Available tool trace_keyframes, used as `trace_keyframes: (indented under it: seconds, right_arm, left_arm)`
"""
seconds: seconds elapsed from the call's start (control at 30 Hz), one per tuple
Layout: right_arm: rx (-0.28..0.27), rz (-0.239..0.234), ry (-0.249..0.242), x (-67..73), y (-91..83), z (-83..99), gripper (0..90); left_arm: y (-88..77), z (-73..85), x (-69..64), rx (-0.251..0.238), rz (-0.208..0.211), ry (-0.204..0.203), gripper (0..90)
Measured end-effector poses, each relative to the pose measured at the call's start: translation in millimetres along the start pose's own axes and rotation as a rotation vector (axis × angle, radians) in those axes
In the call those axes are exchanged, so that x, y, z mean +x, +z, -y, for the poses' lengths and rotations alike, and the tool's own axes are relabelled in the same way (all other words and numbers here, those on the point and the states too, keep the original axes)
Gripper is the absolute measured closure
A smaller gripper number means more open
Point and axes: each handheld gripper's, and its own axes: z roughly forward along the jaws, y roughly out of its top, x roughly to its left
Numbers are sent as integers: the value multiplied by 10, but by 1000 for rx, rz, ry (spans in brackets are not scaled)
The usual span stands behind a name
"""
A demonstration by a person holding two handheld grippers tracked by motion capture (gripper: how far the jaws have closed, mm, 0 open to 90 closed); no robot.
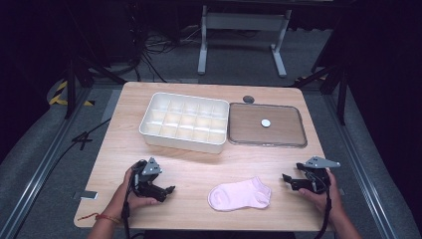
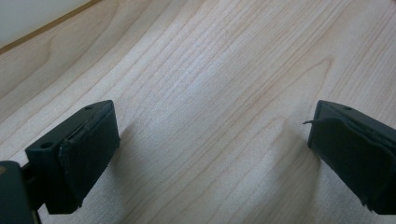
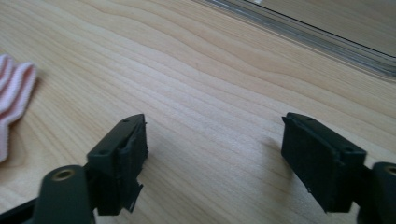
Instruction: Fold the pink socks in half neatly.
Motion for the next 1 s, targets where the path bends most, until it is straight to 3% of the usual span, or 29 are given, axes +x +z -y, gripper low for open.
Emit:
trace_keyframes:
  seconds: [0.4,0.7,0.83,1.0]
  right_arm:
    - [-77,-69,-64,206,-137,-119,327]
    - [-100,-105,-102,348,-208,-159,391]
    - [-114,-139,-125,472,-223,-209,435]
    - [-119,-183,-193,708,-208,-291,492]
  left_arm:
    - [9,-3,8,-5,4,6,22]
    - [13,-5,8,-3,12,4,19]
    - [13,-5,8,-3,11,4,19]
    - [13,-5,8,-3,11,4,20]
